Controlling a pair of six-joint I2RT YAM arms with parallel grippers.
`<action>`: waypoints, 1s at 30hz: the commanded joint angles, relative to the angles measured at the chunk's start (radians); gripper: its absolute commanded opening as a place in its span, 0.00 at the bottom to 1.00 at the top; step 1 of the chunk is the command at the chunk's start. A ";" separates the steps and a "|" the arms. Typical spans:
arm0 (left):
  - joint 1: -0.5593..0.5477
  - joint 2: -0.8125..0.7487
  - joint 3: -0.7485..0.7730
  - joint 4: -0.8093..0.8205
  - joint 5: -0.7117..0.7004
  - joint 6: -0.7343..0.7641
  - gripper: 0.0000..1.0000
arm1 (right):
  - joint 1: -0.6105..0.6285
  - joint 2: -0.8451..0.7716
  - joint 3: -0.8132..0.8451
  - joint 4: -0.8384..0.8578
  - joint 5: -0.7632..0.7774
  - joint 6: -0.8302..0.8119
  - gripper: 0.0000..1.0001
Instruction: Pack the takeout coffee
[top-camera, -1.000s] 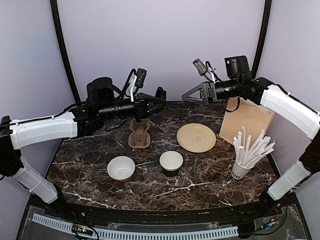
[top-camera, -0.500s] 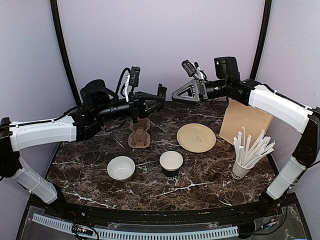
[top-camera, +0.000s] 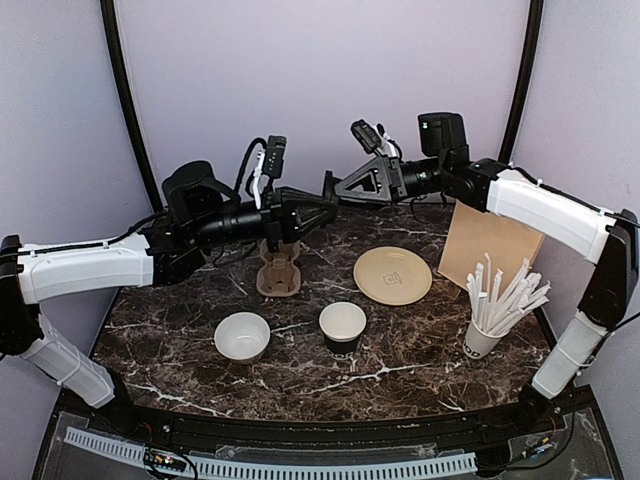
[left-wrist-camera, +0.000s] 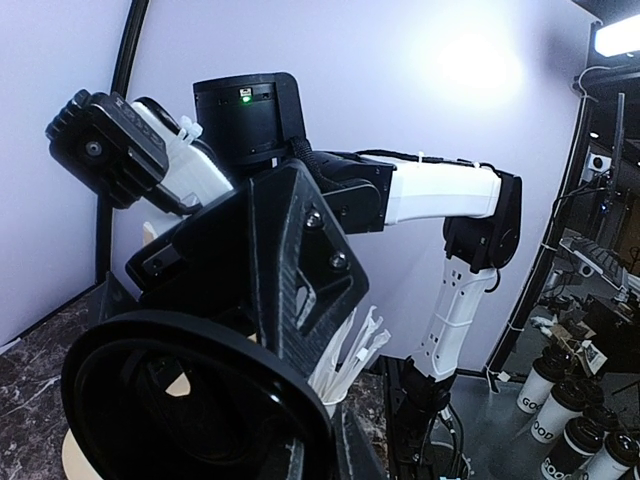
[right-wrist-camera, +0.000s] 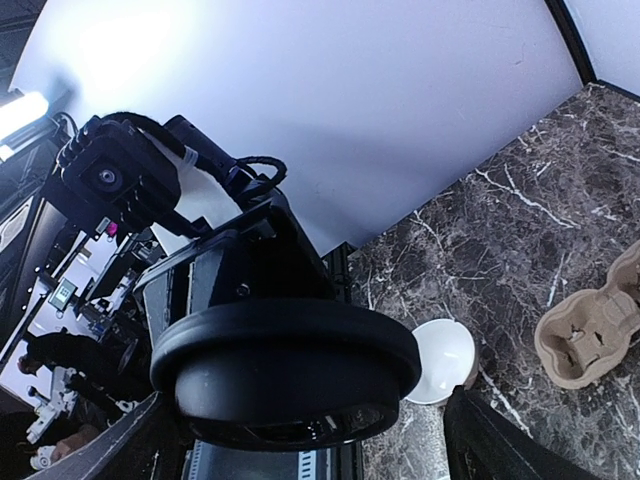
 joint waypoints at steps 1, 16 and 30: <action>-0.009 -0.010 0.024 0.020 0.000 0.030 0.11 | 0.015 0.004 0.014 0.060 -0.030 0.022 0.91; -0.014 0.022 0.039 0.048 -0.015 0.040 0.14 | 0.028 0.001 -0.019 0.109 -0.068 0.060 0.87; -0.019 0.011 0.034 -0.003 -0.043 0.063 0.41 | 0.026 0.010 0.017 0.008 -0.011 -0.051 0.70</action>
